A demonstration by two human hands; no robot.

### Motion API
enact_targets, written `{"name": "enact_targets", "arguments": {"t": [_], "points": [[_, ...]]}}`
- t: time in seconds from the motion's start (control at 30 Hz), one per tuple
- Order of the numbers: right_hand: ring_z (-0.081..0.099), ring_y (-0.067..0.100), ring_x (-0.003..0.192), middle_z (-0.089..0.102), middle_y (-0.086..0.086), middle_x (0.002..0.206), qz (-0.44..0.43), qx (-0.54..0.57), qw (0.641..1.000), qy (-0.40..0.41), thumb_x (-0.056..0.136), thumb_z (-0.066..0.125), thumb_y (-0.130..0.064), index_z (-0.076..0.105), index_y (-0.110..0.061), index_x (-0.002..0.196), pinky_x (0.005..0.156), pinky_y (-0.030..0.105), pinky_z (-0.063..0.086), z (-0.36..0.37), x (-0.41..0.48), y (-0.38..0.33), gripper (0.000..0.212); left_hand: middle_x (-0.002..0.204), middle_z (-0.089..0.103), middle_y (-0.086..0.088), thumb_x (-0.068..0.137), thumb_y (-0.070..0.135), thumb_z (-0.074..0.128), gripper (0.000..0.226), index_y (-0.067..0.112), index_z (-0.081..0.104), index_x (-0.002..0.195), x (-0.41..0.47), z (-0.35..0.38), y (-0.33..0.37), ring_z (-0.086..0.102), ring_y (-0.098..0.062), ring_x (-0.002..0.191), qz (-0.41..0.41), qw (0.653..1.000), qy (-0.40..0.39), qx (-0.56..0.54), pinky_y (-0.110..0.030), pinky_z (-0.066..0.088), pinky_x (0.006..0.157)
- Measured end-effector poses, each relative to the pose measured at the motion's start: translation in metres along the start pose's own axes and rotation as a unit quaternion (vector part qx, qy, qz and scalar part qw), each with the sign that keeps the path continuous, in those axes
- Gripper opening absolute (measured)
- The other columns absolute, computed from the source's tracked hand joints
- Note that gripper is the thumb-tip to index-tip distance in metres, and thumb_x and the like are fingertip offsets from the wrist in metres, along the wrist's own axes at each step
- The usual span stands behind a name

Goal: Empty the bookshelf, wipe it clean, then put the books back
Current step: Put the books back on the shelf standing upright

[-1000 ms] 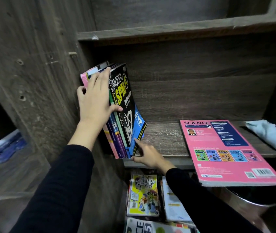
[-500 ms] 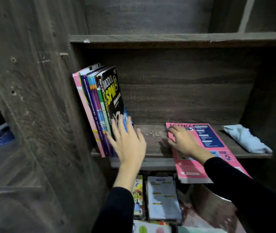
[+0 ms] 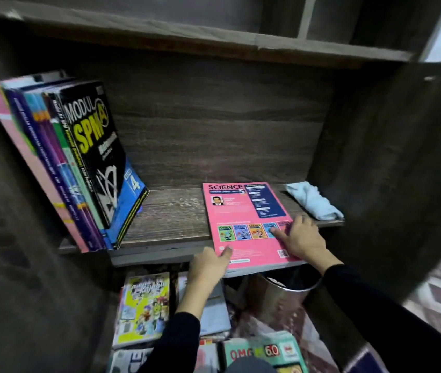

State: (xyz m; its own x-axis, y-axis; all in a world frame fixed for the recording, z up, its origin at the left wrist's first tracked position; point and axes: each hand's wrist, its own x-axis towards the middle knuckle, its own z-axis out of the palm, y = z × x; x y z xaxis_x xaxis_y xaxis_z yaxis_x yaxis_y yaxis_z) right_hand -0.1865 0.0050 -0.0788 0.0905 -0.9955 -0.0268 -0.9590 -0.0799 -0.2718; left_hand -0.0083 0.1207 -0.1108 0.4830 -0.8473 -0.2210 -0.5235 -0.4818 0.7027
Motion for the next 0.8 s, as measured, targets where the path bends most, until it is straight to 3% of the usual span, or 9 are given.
{"name": "enact_targets", "arguments": {"t": [0.17, 0.27, 0.33, 0.4, 0.47, 0.57, 0.67, 0.73, 0.8], "points": [[0.038, 0.034, 0.129, 0.040, 0.019, 0.138, 0.019, -0.008, 0.999, 0.031, 0.085, 0.053, -0.062, 0.039, 0.000, 0.133, 0.101, 0.041, 0.037, 0.002, -0.001, -0.006, 0.080, 0.066, 0.053, -0.006, 0.094, 0.040, 0.054, 0.043, 0.011, 0.040, 0.065, -0.001, 0.000, 0.009, 0.069, -0.036, 0.076, -0.010, 0.991, -0.021, -0.128, -0.034, 0.055, 0.061], [0.044, 0.034, 0.123, 0.046, 0.019, 0.132, 0.036, 0.011, 0.999, 0.025, 0.082, 0.060, -0.060, 0.046, -0.001, 0.127, 0.096, 0.039, 0.040, 0.001, 0.000, -0.008, 0.076, 0.077, 0.053, -0.009, 0.094, 0.033, 0.056, 0.038, 0.008, 0.044, 0.067, 0.002, 0.001, 0.008, 0.066, -0.033, 0.074, -0.016, 0.987, -0.030, -0.156, -0.038, 0.058, 0.060], [0.059, 0.030, 0.106, 0.060, 0.016, 0.115, 0.051, 0.088, 0.995, -0.003, 0.075, 0.072, -0.055, 0.059, -0.002, 0.113, 0.083, 0.035, 0.047, -0.003, 0.003, -0.007, 0.066, 0.086, 0.056, -0.010, 0.095, 0.031, 0.055, 0.032, 0.001, 0.054, 0.084, 0.006, 0.001, 0.006, 0.062, -0.027, 0.071, -0.027, 0.985, -0.030, -0.168, -0.039, 0.058, 0.064], [0.068, 0.024, 0.076, 0.070, 0.010, 0.086, 0.077, 0.277, 0.956, -0.061, 0.074, 0.081, -0.030, 0.066, 0.000, 0.102, 0.067, 0.030, 0.053, -0.009, 0.006, -0.006, 0.044, 0.092, 0.060, -0.011, 0.096, 0.029, 0.053, 0.034, -0.003, 0.059, 0.105, 0.010, -0.001, 0.004, 0.060, -0.026, 0.077, -0.028, 0.989, -0.015, -0.147, -0.034, 0.054, 0.069], [0.069, 0.022, 0.057, 0.071, 0.012, 0.072, 0.103, 0.453, 0.872, -0.153, 0.076, 0.076, -0.003, 0.061, 0.005, 0.112, 0.057, 0.033, 0.058, -0.018, 0.004, -0.005, 0.039, 0.107, 0.062, -0.015, 0.098, 0.025, 0.050, 0.034, -0.004, 0.058, 0.115, 0.013, -0.005, 0.002, 0.059, -0.029, 0.095, -0.029, 0.990, 0.008, -0.134, -0.029, 0.045, 0.076], [0.070, 0.025, 0.060, 0.071, 0.017, 0.090, 0.094, 0.558, 0.790, -0.235, 0.086, 0.064, 0.002, 0.047, -0.006, 0.123, 0.053, 0.038, 0.059, -0.023, -0.006, -0.004, 0.042, 0.115, 0.062, -0.016, 0.098, 0.023, 0.048, 0.031, -0.001, 0.056, 0.116, 0.016, -0.008, -0.001, 0.060, -0.031, 0.102, -0.035, 0.989, 0.026, -0.138, -0.032, 0.047, 0.081], [0.071, 0.025, 0.068, 0.067, 0.018, 0.108, 0.064, 0.604, 0.758, -0.236, 0.088, 0.058, 0.007, 0.043, -0.012, 0.125, 0.060, 0.041, 0.060, -0.017, -0.020, -0.007, 0.044, 0.114, 0.063, -0.017, 0.099, 0.020, 0.046, 0.028, 0.000, 0.058, 0.115, 0.014, -0.009, -0.002, 0.059, -0.032, 0.096, -0.034, 0.989, 0.059, -0.132, -0.029, 0.044, 0.074], [0.071, 0.023, 0.065, 0.068, 0.016, 0.102, 0.034, 0.616, 0.758, -0.212, 0.088, 0.055, 0.010, 0.044, -0.012, 0.122, 0.056, 0.038, 0.060, -0.019, -0.032, -0.014, 0.043, 0.112, 0.063, -0.018, 0.098, 0.017, 0.047, 0.027, -0.001, 0.059, 0.114, 0.012, -0.014, -0.006, 0.059, -0.034, 0.100, -0.042, 0.987, 0.078, -0.131, -0.028, 0.040, 0.072], [0.071, 0.020, 0.063, 0.068, 0.013, 0.096, -0.012, 0.621, 0.763, -0.180, 0.087, 0.055, 0.011, 0.046, -0.013, 0.119, 0.054, 0.033, 0.059, -0.023, -0.045, -0.023, 0.041, 0.109, 0.064, -0.019, 0.096, 0.013, 0.050, 0.020, -0.002, 0.061, 0.104, 0.014, -0.020, -0.014, 0.061, -0.032, 0.094, -0.050, 0.974, 0.075, -0.207, -0.032, 0.044, 0.074]]}}
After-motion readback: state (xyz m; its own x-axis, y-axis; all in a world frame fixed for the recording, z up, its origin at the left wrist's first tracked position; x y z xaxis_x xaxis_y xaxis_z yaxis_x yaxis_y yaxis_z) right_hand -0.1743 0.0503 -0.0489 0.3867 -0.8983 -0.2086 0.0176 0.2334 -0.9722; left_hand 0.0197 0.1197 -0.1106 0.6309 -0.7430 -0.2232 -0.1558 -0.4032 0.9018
